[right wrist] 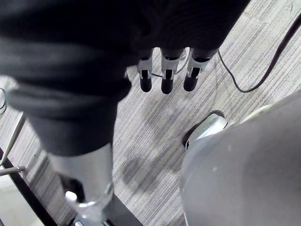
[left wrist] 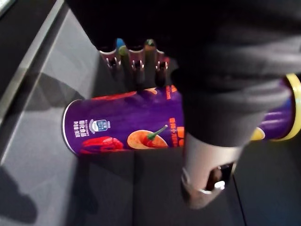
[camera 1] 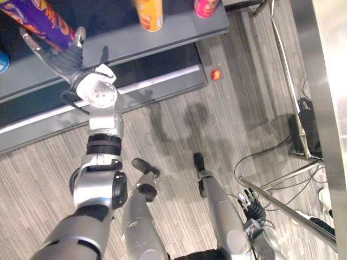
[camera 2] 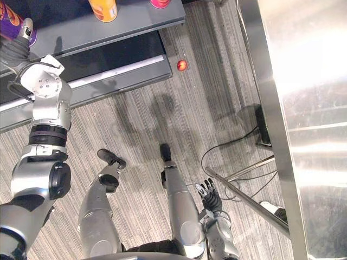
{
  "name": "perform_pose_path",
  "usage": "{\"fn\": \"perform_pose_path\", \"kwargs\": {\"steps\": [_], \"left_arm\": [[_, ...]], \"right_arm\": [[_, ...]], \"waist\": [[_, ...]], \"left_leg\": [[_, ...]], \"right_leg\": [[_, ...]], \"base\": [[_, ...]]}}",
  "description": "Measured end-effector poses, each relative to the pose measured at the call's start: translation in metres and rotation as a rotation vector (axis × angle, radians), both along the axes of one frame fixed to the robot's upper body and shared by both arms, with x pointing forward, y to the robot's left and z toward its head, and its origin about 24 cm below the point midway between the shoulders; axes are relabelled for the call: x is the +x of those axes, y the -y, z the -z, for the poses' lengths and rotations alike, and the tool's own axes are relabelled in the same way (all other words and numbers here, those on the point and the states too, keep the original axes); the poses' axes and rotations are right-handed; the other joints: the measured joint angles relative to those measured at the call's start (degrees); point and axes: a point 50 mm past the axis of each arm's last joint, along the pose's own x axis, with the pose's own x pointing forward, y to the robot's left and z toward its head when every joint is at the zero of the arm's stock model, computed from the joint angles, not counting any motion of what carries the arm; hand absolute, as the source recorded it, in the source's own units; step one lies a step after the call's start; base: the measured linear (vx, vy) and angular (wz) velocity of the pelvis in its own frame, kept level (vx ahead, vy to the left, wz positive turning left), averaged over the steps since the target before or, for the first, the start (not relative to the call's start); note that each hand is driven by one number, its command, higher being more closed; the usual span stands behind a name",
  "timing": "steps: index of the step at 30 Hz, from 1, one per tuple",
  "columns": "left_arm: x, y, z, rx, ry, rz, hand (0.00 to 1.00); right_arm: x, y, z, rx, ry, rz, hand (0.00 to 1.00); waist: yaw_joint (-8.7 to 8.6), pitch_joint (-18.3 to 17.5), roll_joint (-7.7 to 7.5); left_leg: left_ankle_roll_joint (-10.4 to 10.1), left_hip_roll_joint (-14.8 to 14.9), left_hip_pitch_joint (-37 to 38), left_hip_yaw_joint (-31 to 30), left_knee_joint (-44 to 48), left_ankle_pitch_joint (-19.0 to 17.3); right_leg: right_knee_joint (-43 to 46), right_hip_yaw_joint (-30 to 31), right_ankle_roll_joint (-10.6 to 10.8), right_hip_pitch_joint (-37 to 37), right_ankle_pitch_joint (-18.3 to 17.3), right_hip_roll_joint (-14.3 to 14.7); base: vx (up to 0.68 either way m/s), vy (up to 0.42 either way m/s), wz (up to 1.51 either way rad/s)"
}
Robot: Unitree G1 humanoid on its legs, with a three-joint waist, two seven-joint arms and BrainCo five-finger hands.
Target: Put the gum and the chips on the shelf.
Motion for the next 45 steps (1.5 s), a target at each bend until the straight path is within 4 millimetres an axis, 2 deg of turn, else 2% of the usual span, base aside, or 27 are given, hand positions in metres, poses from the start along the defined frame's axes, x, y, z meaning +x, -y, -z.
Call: {"fn": "perform_pose_path", "kwargs": {"steps": [6, 10, 12, 18, 21, 25, 26, 28, 29, 31, 33, 36, 37, 39, 42, 43, 45], "left_arm": [[-0.004, -0.001, 0.000, -0.037, 0.041, -0.044, 0.00], [-0.013, -0.007, -0.001, -0.135, 0.125, -0.137, 0.00], [-0.023, -0.016, 0.006, -0.222, 0.179, -0.228, 0.00], [-0.036, -0.029, 0.022, -0.295, 0.204, -0.327, 0.00], [-0.041, -0.031, 0.038, -0.295, 0.179, -0.331, 0.00], [-0.048, -0.034, 0.078, -0.263, 0.055, -0.314, 0.00], [-0.053, -0.032, 0.104, -0.259, -0.021, -0.298, 0.00], [-0.058, -0.030, 0.126, -0.258, -0.092, -0.287, 0.00], [-0.065, -0.027, 0.149, -0.266, -0.171, -0.278, 0.00], [-0.078, -0.022, 0.182, -0.284, -0.278, -0.263, 0.00], [-0.106, -0.016, 0.232, -0.300, -0.455, -0.247, 0.00], [-0.135, -0.012, 0.275, -0.327, -0.634, -0.233, 0.00], [-0.151, -0.010, 0.298, -0.348, -0.744, -0.222, 0.00], [-0.171, -0.005, 0.325, -0.424, -0.860, -0.190, 0.00], [-0.220, 0.003, 0.371, -0.601, -1.040, -0.170, 0.00], [-0.229, 0.005, 0.378, -0.653, -1.061, -0.162, 0.00], [-0.259, 0.014, 0.401, -0.813, -1.143, -0.136, 0.00]], "right_arm": [[0.000, 0.000, 0.001, -0.003, -0.006, 0.002, 0.00], [-0.002, 0.001, 0.002, -0.012, -0.026, 0.016, 0.00], [-0.002, 0.001, 0.003, -0.014, -0.040, 0.024, 0.00], [-0.005, 0.002, 0.006, -0.019, -0.086, 0.029, 0.00], [-0.009, 0.004, 0.011, -0.029, -0.125, 0.033, 0.00], [-0.013, 0.009, 0.015, -0.048, -0.163, 0.041, 0.00], [-0.016, 0.012, 0.018, -0.063, -0.193, 0.043, 0.00], [-0.019, 0.014, 0.021, -0.071, -0.214, 0.051, 0.00], [-0.021, 0.016, 0.022, -0.084, -0.231, 0.052, 0.00], [-0.026, 0.018, 0.026, -0.102, -0.260, 0.051, 0.00], [-0.042, 0.019, 0.036, -0.116, -0.331, 0.067, 0.00], [-0.054, 0.020, 0.042, -0.103, -0.385, 0.092, 0.00], [-0.061, 0.022, 0.045, -0.115, -0.415, 0.090, 0.00], [-0.069, 0.021, 0.049, -0.111, -0.451, 0.098, 0.00], [-0.080, 0.022, 0.054, -0.124, -0.502, 0.111, 0.00], [-0.081, 0.022, 0.055, -0.128, -0.507, 0.112, 0.00], [-0.087, 0.025, 0.057, -0.153, -0.537, 0.105, 0.00]], "waist": [[0.14, 0.0, 0.03], [0.32, -0.1, 0.23], [0.57, -0.1, 0.27], [1.57, -0.2, 0.58], [3.21, -0.3, 0.68], [4.34, -0.9, 1.89], [5.43, -1.3, 2.26], [5.72, -1.9, 2.82], [5.99, -2.6, 3.32], [6.94, -3.5, 3.67], [8.16, -7.2, 3.87], [8.78, -10.2, 3.91], [8.94, -11.6, 3.79], [9.77, -13.3, 3.71], [9.96, -16.6, 3.70], [9.97, -17.1, 3.69], [9.92, -18.4, 3.82]], "left_leg": [[0.1, -0.5, 1.0, 0.0, -0.9, 0.6], [0.0, -1.4, 2.7, -0.2, -2.2, 1.0], [0.0, -1.4, 3.3, -0.5, -2.3, 1.0], [-0.3, -2.0, 4.9, -2.0, -2.3, 1.2], [-0.1, -3.2, 7.1, -2.9, -2.7, 1.1], [0.0, -4.6, 9.4, -4.1, -3.5, 1.0], [-0.1, -5.7, 11.3, -4.4, -4.6, 1.0], [-0.1, -6.7, 12.2, -5.1, -5.5, 1.0], [-0.1, -7.6, 13.4, -5.5, -6.7, 1.0], [-0.4, -9.1, 15.7, -5.6, -8.6, 1.3], [-1.1, -11.4, 18.0, -6.8, -12.0, 2.1], [-1.3, -12.9, 20.4, -8.1, -14.1, 2.9], [-0.6, -13.7, 22.0, -8.5, -15.6, 3.5], [-1.0, -14.7, 24.2, -8.7, -17.6, 4.1], [-1.1, -16.2, 28.2, -9.7, -22.3, 6.6], [-1.2, -16.4, 28.9, -9.8, -23.2, 7.0], [-1.5, -16.7, 31.3, -10.1, -25.4, 7.9]], "right_leg": [[0.0, 0.0, -0.1, 0.8, 0.3, -0.2], [-0.1, -0.4, -0.1, 2.3, 0.3, -0.6], [-0.3, -0.8, -0.1, 3.2, 0.3, -0.7], [-1.1, -2.5, -0.1, 6.3, 0.2, -1.3], [-1.2, -3.6, 0.0, 9.3, -0.5, -2.4], [-2.6, -5.5, 0.1, 13.2, -0.7, -3.7], [-3.5, -6.1, 0.2, 15.5, -0.8, -4.4], [-4.5, -7.1, 0.3, 17.1, -0.9, -5.0], [-5.6, -8.0, 0.3, 18.8, -0.9, -5.6], [-7.3, -9.0, 0.3, 21.6, -1.0, -6.4], [-9.8, -10.7, 0.2, 25.0, -1.2, -7.5], [-11.5, -12.5, 0.4, 28.5, -1.4, -8.1], [-12.1, -13.3, 0.7, 30.0, -1.9, -8.5], [-12.6, -14.0, 0.8, 31.9, -2.5, -8.9], [-13.4, -15.5, 1.0, 35.0, -3.5, -8.9], [-13.5, -15.7, 1.0, 35.5, -3.6, -8.8], [-14.3, -16.3, 1.0, 37.6, -3.9, -8.6]], "base": [[0.05, -0.065, 0.02], [0.03, -0.052, 0.07], [0.04, -0.081, 0.07], [0.04, -0.047, 0.14], [0.04, -0.013, 0.23], [0.06, 0.003, 0.29], [0.05, 0.018, 0.25], [0.05, 0.024, 0.30], [0.08, 0.039, 0.35], [0.09, 0.047, 0.36], [0.12, 0.045, 0.37], [0.11, 0.018, 0.34], [0.08, 0.005, 0.22], [0.11, -0.010, 0.18], [0.10, -0.025, 0.17], [0.06, -0.037, 0.08], [0.06, -0.033, 0.06]]}}
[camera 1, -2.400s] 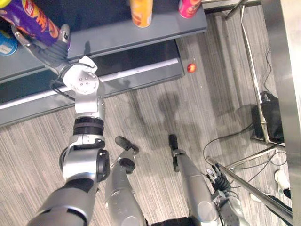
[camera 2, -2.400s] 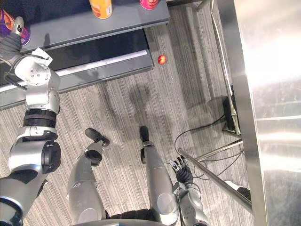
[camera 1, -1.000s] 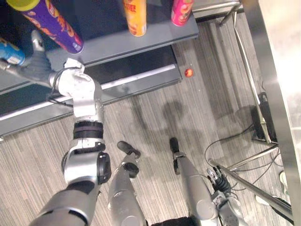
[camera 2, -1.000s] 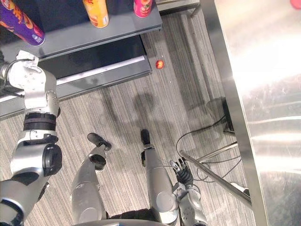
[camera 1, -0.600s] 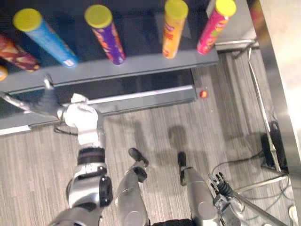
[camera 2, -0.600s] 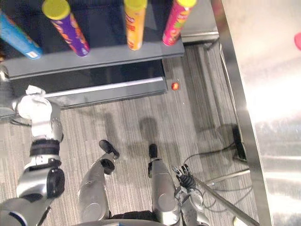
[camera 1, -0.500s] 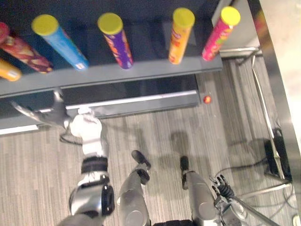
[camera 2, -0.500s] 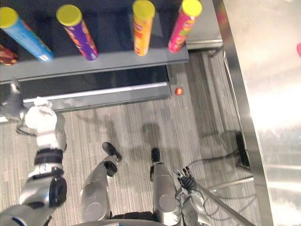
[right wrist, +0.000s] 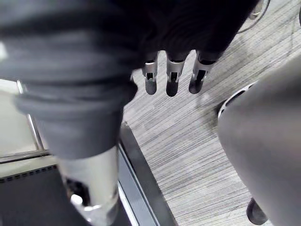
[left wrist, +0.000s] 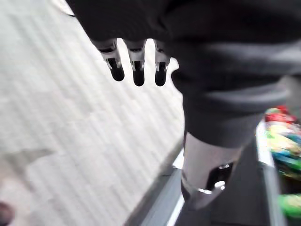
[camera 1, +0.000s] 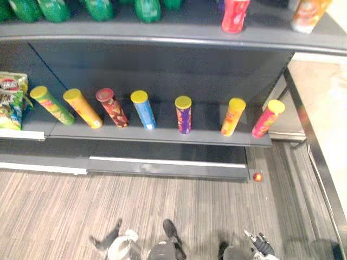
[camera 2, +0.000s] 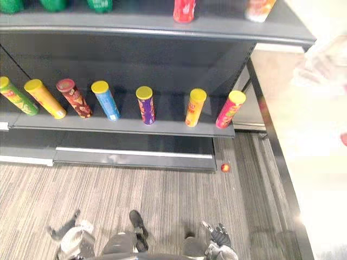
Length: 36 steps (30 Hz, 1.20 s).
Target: Put the gum and the chips on the shelf.
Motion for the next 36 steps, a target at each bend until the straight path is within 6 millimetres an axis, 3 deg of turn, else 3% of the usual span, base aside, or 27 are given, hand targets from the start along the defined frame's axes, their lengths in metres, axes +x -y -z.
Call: {"fn": "perform_pose_path", "kwargs": {"steps": [4, 9, 19, 30, 31, 32, 33, 34, 35, 36], "left_arm": [[-0.050, 0.024, 0.025, -0.191, -0.114, 0.022, 0.00], [-0.075, 0.029, 0.034, -0.325, -0.146, 0.091, 0.00], [-0.076, 0.017, 0.037, -0.381, -0.207, 0.322, 0.00], [-0.074, 0.012, 0.036, -0.366, -0.242, 0.420, 0.00], [-0.020, -0.004, 0.007, -0.145, -0.255, 1.239, 0.00], [-0.031, -0.001, 0.013, -0.186, -0.292, 1.225, 0.00], [-0.054, 0.002, 0.019, -0.239, -0.346, 1.187, 0.00], [-0.059, 0.001, 0.020, -0.247, -0.365, 1.174, 0.00], [-0.066, 0.001, 0.022, -0.260, -0.394, 1.163, 0.00], [-0.063, -0.006, 0.023, -0.260, -0.366, 1.048, 0.00]], "right_arm": [[-0.012, 0.002, 0.005, -0.009, -0.051, 0.024, 0.00], [-0.021, 0.006, 0.009, -0.014, -0.095, 0.049, 0.00], [-0.024, -0.002, 0.015, 0.000, -0.184, 0.018, 0.00], [-0.023, -0.005, 0.018, -0.013, -0.226, 0.013, 0.00], [-0.082, 0.049, -0.001, -0.255, -0.368, -0.629, 0.00], [-0.078, 0.043, 0.001, -0.241, -0.367, -0.643, 0.00], [-0.083, 0.039, 0.003, -0.236, -0.381, -0.635, 0.00], [-0.085, 0.035, 0.004, -0.222, -0.383, -0.651, 0.00], [-0.091, 0.026, 0.006, -0.189, -0.390, -0.652, 0.00], [-0.093, 0.021, 0.010, -0.152, -0.373, -0.476, 0.00]], "waist": [[0.12, -2.4, 0.34], [0.17, -3.8, 0.83], [0.10, -5.2, -1.16], [-0.20, -5.7, -1.82], [-1.26, -12.8, 1.30], [-0.06, -11.5, 3.18], [-0.11, -11.1, 4.08], [-0.58, -11.6, 3.41], [-0.96, -12.2, 1.59], [-2.90, -12.4, -1.85]], "left_leg": [[-0.6, -0.2, 2.4, -0.4, -0.1, -0.4], [-0.6, -0.7, 3.5, -1.9, -0.1, -0.4], [-0.4, -1.9, 4.4, -3.3, -0.2, -0.7], [0.5, -4.5, 5.1, -4.8, -0.2, -1.6], [-0.9, -6.6, -19.0, -33.3, 26.7, -13.1], [-0.3, -5.5, -22.7, -35.0, 35.7, -10.9], [2.8, -4.8, -24.8, -34.6, 42.1, -13.0], [2.8, -5.5, -25.0, -34.4, 41.8, -13.1], [2.4, -8.4, -23.8, -34.0, 35.4, -13.0], [6.3, -11.4, -24.7, -29.6, 43.4, -15.4]], "right_leg": [[-1.2, -0.4, 0.0, 3.1, -0.4, 0.0], [-2.4, -1.8, 0.2, 5.6, -0.5, -0.1], [-3.9, -2.0, 0.8, 7.4, 0.0, -0.7], [-4.3, -3.0, 0.9, 8.9, -0.4, -3.0], [10.6, 13.4, -2.3, -10.5, -0.3, 4.6], [19.8, 13.8, 1.9, -13.7, -2.8, 6.2], [26.3, 14.1, 1.9, -15.3, -6.4, 7.2], [26.9, 14.1, 2.1, -15.5, -7.6, 6.6], [23.8, 14.0, 1.9, -15.5, -7.6, 4.0], [16.3, 12.3, 1.3, -15.7, -6.2, -3.2]], "base": [[0.07, -0.012, 0.04], [0.02, -0.002, 0.13], [0.01, 0.006, 0.03], [-0.05, 0.050, 0.12], [-0.79, 0.208, 0.62], [-0.89, 0.228, 0.47], [-0.27, 0.073, -0.22], [-0.29, 0.095, 0.18], [-0.29, 0.160, 0.77], [-0.22, 0.150, 0.71]]}}
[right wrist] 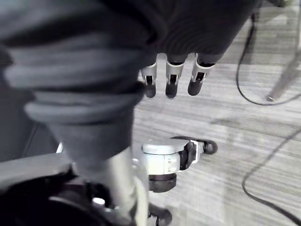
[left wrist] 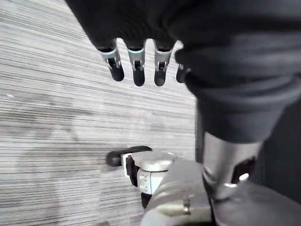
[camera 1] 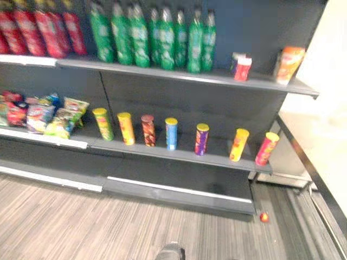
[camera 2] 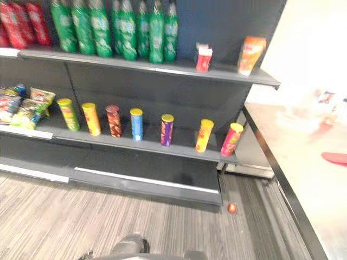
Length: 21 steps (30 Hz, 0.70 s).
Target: Put the gum and the chips on the shelf.
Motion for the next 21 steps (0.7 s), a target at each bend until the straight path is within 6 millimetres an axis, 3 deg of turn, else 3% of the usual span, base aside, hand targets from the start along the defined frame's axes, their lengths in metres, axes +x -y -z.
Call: {"fn": "perform_pose_path", "kwargs": {"steps": [1, 2, 3, 4, 5, 6, 7, 8, 9, 10, 11, 12, 13, 15, 16, 21], "left_arm": [[-0.001, -0.002, 0.000, 0.002, 0.006, -0.051, 0.00], [-0.019, -0.008, 0.004, 0.024, -0.036, -0.218, 0.00], [-0.035, -0.005, 0.007, 0.030, -0.084, -0.282, 0.00], [-0.037, -0.009, 0.007, 0.045, -0.093, -0.303, 0.00], [-0.040, 0.003, 0.010, 0.016, -0.104, -0.327, 0.00], [-0.041, 0.026, 0.015, -0.033, -0.107, -0.371, 0.00], [-0.045, 0.030, 0.016, -0.038, -0.120, -0.407, 0.00], [-0.040, 0.025, 0.016, -0.037, -0.098, -0.405, 0.00], [-0.042, 0.012, 0.013, -0.003, -0.089, -0.402, 0.00], [-0.044, 0.020, 0.014, -0.021, -0.104, -0.414, 0.00], [-0.045, 0.041, 0.018, -0.074, -0.117, -0.425, 0.00], [-0.047, 0.042, 0.019, -0.074, -0.131, -0.427, 0.00], [-0.050, 0.044, 0.019, -0.081, -0.135, -0.445, 0.00], [-0.046, 0.033, 0.017, -0.052, -0.108, -0.448, 0.00], [-0.045, 0.033, 0.017, -0.052, -0.103, -0.447, 0.00], [-0.044, 0.036, 0.018, -0.064, -0.106, -0.457, 0.00]], "right_arm": [[0.000, 0.001, 0.001, -0.001, 0.008, 0.067, 0.00], [-0.003, 0.001, 0.004, 0.002, 0.013, 0.272, 0.00], [-0.017, 0.011, 0.002, 0.000, 0.022, 0.384, 0.00], [-0.020, 0.001, 0.005, 0.018, 0.003, 0.425, 0.00], [-0.030, -0.005, 0.007, 0.016, -0.043, 0.482, 0.00], [-0.029, -0.001, 0.007, 0.001, -0.041, 0.547, 0.00], [-0.025, 0.000, 0.008, 0.003, -0.033, 0.577, 0.00], [-0.019, -0.007, 0.011, 0.024, -0.026, 0.605, 0.00], [-0.015, -0.016, 0.013, 0.042, -0.036, 0.594, 0.00], [-0.014, -0.007, 0.011, 0.017, -0.028, 0.590, 0.00], [-0.019, 0.013, 0.007, -0.018, -0.010, 0.579, 0.00], [-0.019, 0.010, 0.008, -0.007, -0.024, 0.581, 0.00], [-0.018, 0.008, 0.009, -0.006, -0.027, 0.589, 0.00], [-0.010, 0.000, 0.011, 0.017, -0.016, 0.576, 0.00], [-0.008, -0.001, 0.011, 0.018, -0.014, 0.572, 0.00], [-0.011, -0.002, 0.011, 0.017, -0.027, 0.544, 0.00]], "waist": [[0.29, 0.5, 0.02], [1.94, 2.0, 1.64], [1.87, 2.3, 5.50], [1.63, 2.9, 3.76], [0.95, 2.7, 3.56], [1.09, 2.5, 5.14], [1.12, 3.1, 4.92], [0.41, 3.4, 2.62], [1.13, 4.7, -0.46], [0.70, 6.0, 2.97], [0.33, 6.7, 7.69], [1.15, 7.1, 6.40], [1.31, 6.7, 8.21], [1.23, 8.1, 4.71], [1.29, 8.6, 4.16], [1.09, 8.1, 4.80]], "left_leg": [[0.6, 0.7, -0.4, 1.4, 5.1, -1.8], [-3.1, 6.3, 7.7, 2.9, 12.4, -10.2], [-6.5, 14.5, 18.3, 2.0, 0.5, -19.2], [-9.6, 14.3, 18.4, 4.3, 0.5, -17.6], [-9.2, 14.3, 19.7, 7.4, -4.2, -15.3], [-6.5, 13.6, 21.4, 10.2, -14.1, -9.3], [-6.2, 12.6, 22.9, 11.1, -20.5, -6.6], [-7.8, 9.5, 24.4, 11.3, -21.3, -5.6], [-10.8, 7.8, 25.3, 11.5, -12.4, -7.5], [-12.1, 9.8, 28.9, 10.3, -15.1, -8.4], [-11.4, 13.2, 35.3, 9.8, -26.1, -8.6], [-11.8, 12.2, 36.8, 11.0, -28.3, -7.9], [-12.0, 13.4, 37.1, 12.2, -32.5, -6.8], [-13.2, 13.1, 36.9, 14.0, -33.5, -5.3], [-13.4, 13.3, 37.1, 13.8, -33.7, -4.6], [-15.4, 14.8, 38.6, 15.8, -41.5, -0.7]], "right_leg": [[-0.8, -0.5, 0.6, 0.4, 0.4, -0.9], [-3.5, -0.9, 2.4, 2.5, 1.4, -1.6], [-3.0, -2.6, 4.4, 2.7, 2.4, 1.2], [-3.0, -1.2, 5.1, 2.8, 3.3, -0.1], [-3.6, -2.5, 5.6, 3.0, 4.5, -1.3], [-3.4, -4.8, 6.2, 3.0, 5.6, -1.0], [-1.4, -5.4, 5.7, 3.1, 5.2, -1.1], [1.6, -6.6, 4.2, 4.0, 4.4, -3.1], [-10.2, -9.3, 1.8, 10.5, 4.0, -4.4], [-12.2, -10.1, 2.7, 11.8, 7.6, -1.9], [-16.7, -11.7, 3.2, 13.5, 9.6, 2.1], [-19.7, -10.5, 3.1, 14.4, 11.6, 1.8], [-21.4, -11.3, 1.7, 15.4, 12.1, 2.8], [-19.3, -11.1, 1.1, 17.0, 11.9, 2.7], [-21.0, -11.1, 0.8, 17.6, 13.2, 3.2], [-26.9, -10.5, 0.7, 17.0, 13.4, 6.9]], "base": [[-0.21, 0.163, -0.04], [-0.15, 0.108, -0.78], [-0.23, 0.237, -0.80], [-0.19, 0.151, -0.23], [-0.26, 0.085, 0.09], [-0.23, -0.037, 0.21], [-0.19, 0.009, 0.45], [-0.10, 0.067, 0.55], [-0.06, 0.044, 0.53], [-0.08, 0.075, 0.44], [-0.09, 0.089, 0.13], [-0.13, 0.112, -0.05], [-0.08, 0.064, -0.32], [-0.05, -0.079, -0.27], [-0.08, -0.148, -0.28], [-0.03, -0.069, -0.19]]}}
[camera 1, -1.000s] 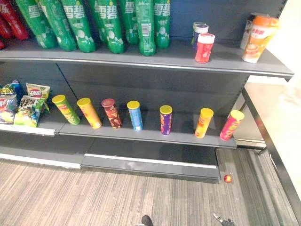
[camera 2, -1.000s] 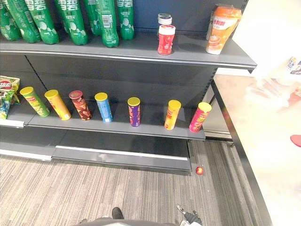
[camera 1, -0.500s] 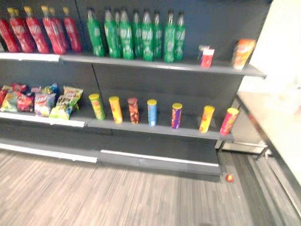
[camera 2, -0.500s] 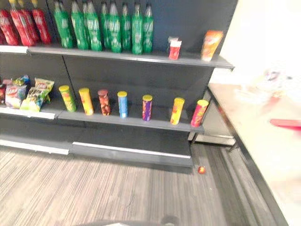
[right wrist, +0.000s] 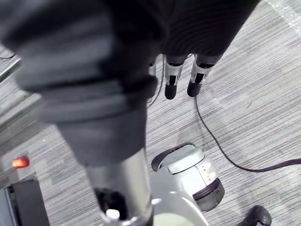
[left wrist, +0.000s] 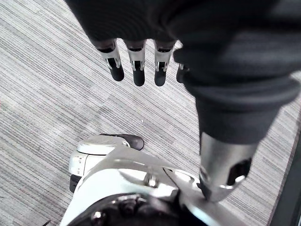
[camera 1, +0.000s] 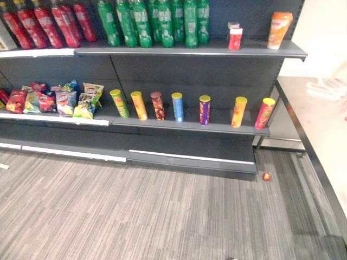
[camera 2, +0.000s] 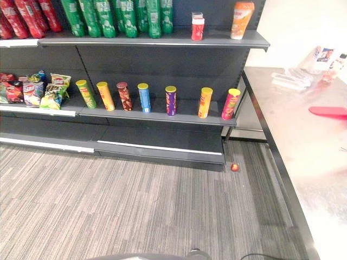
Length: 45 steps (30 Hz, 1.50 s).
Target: Put the gum and the chips on the shelf.
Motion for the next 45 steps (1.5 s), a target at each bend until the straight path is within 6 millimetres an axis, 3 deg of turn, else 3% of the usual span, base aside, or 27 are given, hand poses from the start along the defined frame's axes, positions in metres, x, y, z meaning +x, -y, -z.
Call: {"fn": "perform_pose_path", "kwargs": {"steps": [5, 11, 12, 16, 19, 21, 29, 34, 45], "left_arm": [[-0.002, 0.001, 0.000, -0.010, -0.001, -0.027, 0.00], [0.001, 0.000, 0.000, -0.019, 0.014, -0.030, 0.00], [0.006, 0.000, 0.000, -0.018, 0.026, -0.033, 0.00], [0.021, -0.003, -0.001, -0.011, 0.062, -0.029, 0.00], [0.026, -0.005, -0.001, -0.007, 0.075, -0.028, 0.00], [0.028, -0.005, -0.001, -0.006, 0.080, -0.026, 0.00], [0.030, -0.007, -0.002, 0.001, 0.089, -0.024, 0.00], [0.031, -0.007, -0.002, 0.009, 0.087, -0.027, 0.00], [0.029, -0.006, -0.002, 0.015, 0.078, -0.029, 0.00]], "right_arm": [[0.005, 0.001, -0.001, 0.002, 0.016, -0.017, 0.00], [0.002, 0.001, -0.001, 0.004, 0.020, 0.014, 0.00], [0.003, 0.001, -0.001, 0.004, 0.021, 0.014, 0.00], [0.005, -0.001, 0.000, 0.009, 0.021, 0.005, 0.00], [0.009, -0.002, 0.000, 0.014, 0.029, -0.004, 0.00], [0.008, -0.003, 0.000, 0.015, 0.024, -0.011, 0.00], [0.013, -0.004, 0.000, 0.017, 0.037, -0.043, 0.00], [0.012, -0.004, -0.001, 0.016, 0.038, -0.051, 0.00], [0.007, -0.003, -0.001, 0.010, 0.029, -0.060, 0.00]], "waist": [[0.01, 0.0, 0.05], [-0.33, -0.4, 0.06], [-0.40, -0.7, 0.63], [-0.28, -0.5, 0.21], [-1.52, -0.2, -0.10], [-1.42, -0.2, -0.24], [-1.43, 0.6, -0.76], [-1.45, 0.9, -0.87], [-1.40, 0.4, -1.28]], "left_leg": [[-0.5, 1.0, 1.1, 2.2, -0.2, 0.3], [0.4, 1.0, 2.2, 3.4, 0.3, 2.5], [0.5, 0.8, 2.1, 3.5, 0.3, 2.5], [0.5, 0.3, 3.0, 4.5, 0.3, 2.5], [0.5, -0.2, 3.0, 4.5, 1.3, 2.5], [0.5, -0.2, 3.1, 4.5, 2.3, 2.5], [0.5, -0.3, 2.9, 4.2, 2.4, 2.5], [1.6, 0.0, 2.8, 2.9, 1.2, 2.2], [1.4, -0.4, 1.7, 1.4, 0.1, 2.5]], "right_leg": [[-2.2, 2.3, -0.7, 0.1, 1.3, 1.9], [-2.0, 3.1, -2.1, 0.1, 5.9, 2.0], [-2.0, 3.1, -2.5, 0.0, 6.3, 2.0], [-1.9, 3.1, -2.6, 0.4, 6.4, 1.6], [-1.4, 2.7, -2.6, 0.9, 6.4, 0.7], [-0.9, 2.7, -2.6, 1.1, 6.4, 0.3], [-0.3, 1.2, -2.4, 1.1, 5.9, -0.2], [-1.2, -0.7, -1.9, 1.3, 4.9, 0.2], [-4.1, -2.3, -1.6, 2.0, 6.6, -0.1]], "base": [[0.07, 0.004, -0.39], [0.16, 0.045, -0.20], [0.17, 0.052, -0.01], [0.14, 0.038, -0.08], [0.06, 0.015, 0.02], [0.00, 0.000, 0.00], [-0.10, -0.043, 0.06], [-0.18, -0.064, 0.14], [-0.02, -0.008, 0.04]]}}
